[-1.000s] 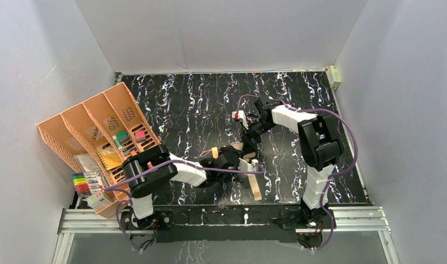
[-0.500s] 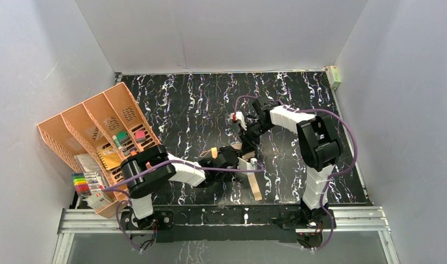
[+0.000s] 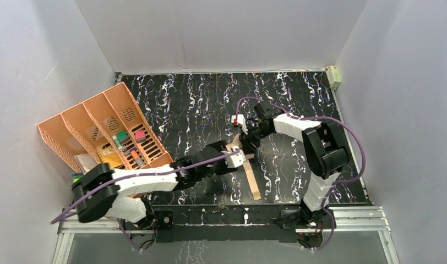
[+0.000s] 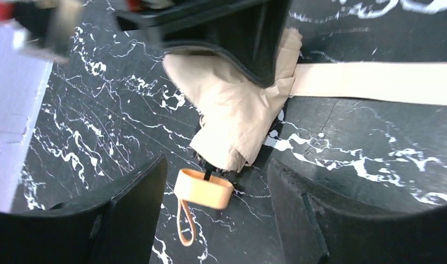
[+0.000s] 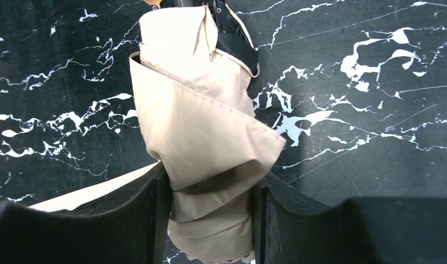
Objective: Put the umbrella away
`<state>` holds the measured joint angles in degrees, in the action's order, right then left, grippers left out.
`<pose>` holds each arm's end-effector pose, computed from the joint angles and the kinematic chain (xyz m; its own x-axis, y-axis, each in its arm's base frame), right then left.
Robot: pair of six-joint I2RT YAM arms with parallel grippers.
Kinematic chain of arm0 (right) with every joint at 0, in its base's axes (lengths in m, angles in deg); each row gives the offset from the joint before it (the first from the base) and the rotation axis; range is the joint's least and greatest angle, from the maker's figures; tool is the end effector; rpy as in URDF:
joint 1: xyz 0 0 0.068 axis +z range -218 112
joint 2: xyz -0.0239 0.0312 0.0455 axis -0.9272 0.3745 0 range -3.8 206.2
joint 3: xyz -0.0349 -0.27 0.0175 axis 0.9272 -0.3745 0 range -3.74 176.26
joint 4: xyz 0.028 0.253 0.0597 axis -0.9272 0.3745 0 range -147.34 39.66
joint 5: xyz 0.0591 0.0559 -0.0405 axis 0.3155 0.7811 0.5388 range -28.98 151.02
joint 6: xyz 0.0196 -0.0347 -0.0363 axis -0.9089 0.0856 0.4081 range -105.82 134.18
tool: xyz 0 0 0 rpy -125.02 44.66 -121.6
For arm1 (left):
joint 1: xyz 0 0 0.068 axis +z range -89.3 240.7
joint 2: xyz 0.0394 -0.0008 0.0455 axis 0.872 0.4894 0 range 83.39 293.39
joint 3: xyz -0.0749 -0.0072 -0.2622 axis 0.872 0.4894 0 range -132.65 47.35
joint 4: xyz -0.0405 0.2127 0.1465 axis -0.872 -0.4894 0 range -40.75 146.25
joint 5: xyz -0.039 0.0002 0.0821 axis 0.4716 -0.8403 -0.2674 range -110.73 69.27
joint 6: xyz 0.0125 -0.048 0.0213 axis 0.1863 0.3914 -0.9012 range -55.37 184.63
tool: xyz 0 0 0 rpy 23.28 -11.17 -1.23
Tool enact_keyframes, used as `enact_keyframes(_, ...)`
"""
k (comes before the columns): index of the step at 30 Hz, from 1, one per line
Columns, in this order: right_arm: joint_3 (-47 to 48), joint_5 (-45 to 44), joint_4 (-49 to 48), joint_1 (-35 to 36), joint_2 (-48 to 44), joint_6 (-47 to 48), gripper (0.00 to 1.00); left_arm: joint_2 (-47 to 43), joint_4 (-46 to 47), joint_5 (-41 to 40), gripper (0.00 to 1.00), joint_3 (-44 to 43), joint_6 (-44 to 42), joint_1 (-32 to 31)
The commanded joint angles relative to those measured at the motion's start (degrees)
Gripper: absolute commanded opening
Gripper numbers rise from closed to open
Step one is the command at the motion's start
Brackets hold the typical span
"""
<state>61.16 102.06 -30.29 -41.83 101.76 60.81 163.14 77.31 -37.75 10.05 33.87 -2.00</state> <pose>0.3074 0.1771 0.1603 -0.1658 -0.6925 -0.7021 -0.9856 0.0926 0.1414 0.1445 -0.2572 0.2127 0.2269 0.6266 -0.7456 0.7083 0.4193 0.5680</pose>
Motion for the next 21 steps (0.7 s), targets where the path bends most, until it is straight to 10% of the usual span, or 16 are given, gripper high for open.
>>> enact_keyframes(1,-6.23,-15.90,-6.60,0.80,-1.05,3.08,0.30,-10.28,-4.68,2.92,0.70,1.78,13.33,2.96)
enact_keyframes(10,-21.30,-22.49,-20.92,7.82,-11.10,4.77,0.28,-15.81,-7.28,28.22,0.83,-0.98,19.70,22.50)
enact_keyframes(21,-34.56,-28.70,-36.17,13.99,-21.36,4.72,0.19,2.59,-15.50,49.86,0.84,-13.37,11.16,27.31)
